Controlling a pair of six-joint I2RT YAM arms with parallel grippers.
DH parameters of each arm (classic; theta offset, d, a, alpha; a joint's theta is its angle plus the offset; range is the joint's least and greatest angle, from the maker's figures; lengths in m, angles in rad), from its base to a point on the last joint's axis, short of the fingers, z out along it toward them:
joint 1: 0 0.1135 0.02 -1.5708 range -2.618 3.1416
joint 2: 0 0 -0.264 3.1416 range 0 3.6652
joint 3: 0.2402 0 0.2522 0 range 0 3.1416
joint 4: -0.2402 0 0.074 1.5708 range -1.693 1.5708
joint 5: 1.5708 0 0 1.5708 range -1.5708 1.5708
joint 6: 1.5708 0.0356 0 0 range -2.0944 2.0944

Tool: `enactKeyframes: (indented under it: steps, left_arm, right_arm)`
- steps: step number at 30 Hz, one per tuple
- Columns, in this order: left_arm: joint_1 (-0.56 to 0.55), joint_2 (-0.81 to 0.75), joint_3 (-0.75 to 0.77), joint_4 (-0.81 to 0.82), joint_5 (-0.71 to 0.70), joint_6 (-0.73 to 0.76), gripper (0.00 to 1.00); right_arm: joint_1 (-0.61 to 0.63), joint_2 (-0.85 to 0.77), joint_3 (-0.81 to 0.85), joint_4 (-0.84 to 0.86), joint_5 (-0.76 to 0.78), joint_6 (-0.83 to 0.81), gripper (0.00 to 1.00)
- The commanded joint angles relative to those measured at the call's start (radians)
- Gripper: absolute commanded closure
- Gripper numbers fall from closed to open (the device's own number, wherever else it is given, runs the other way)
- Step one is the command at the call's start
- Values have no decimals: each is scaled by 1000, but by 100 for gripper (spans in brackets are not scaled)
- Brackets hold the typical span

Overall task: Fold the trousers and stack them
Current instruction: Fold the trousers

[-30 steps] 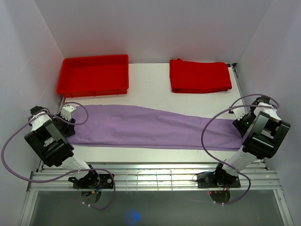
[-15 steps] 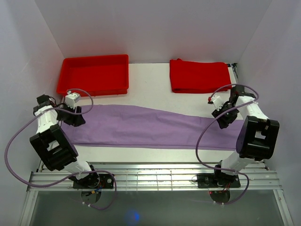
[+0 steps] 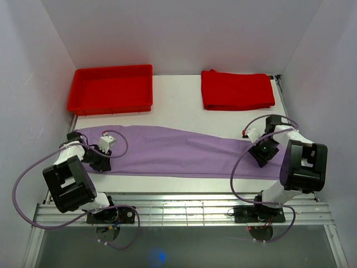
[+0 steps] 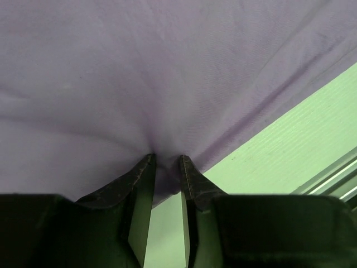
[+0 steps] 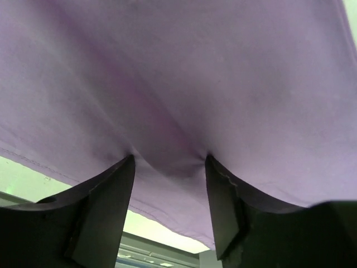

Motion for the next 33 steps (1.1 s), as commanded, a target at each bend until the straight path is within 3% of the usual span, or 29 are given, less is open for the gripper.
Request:
enactKeyframes:
  steps: [1,3,5,8,11,12,15,20,21,22,24,25,33]
  left_arm:
    - [10,-25,-66,80,-210,105,64]
    - [12,-26,-51,62,-224,149,65]
    - [18,-67,-23,0,-166,192,64]
    - [18,-134,74,-114,-39,282,54]
    - [5,-187,198,-207,159,303,40]
    - [-5,-192,224,-220,233,297,38]
    - [-89,-197,275,-231,328,235,37]
    - [-413,-204,218,-8,310,-85,38]
    - [-477,-206,206,35,292,-134,38]
    - [-610,-206,194,131,237,-182,38]
    - [-733,-188,168,222,168,-313,39]
    - [-848,-174,164,283,111,-346,39]
    - [-1337,29,192,561,-131,-605,50]
  right_arm:
    - [-9,18,-53,9,48,-25,37]
    - [-11,-11,-15,-49,33,-36,23]
    - [-12,-42,62,-100,-27,-39,22]
    - [-12,-67,166,-191,-143,-24,26]
    - [-9,-32,327,-261,-271,29,37]
    - [-5,-18,395,-266,-292,51,44]
    - [30,45,456,-257,-351,122,50]
    - [129,145,441,-139,-348,206,53]
    - [141,156,429,-124,-343,212,53]
    - [161,165,417,-108,-337,217,53]
    - [196,189,385,-67,-328,237,52]
    - [214,197,372,-51,-317,243,52]
    - [268,272,253,51,-178,277,59]
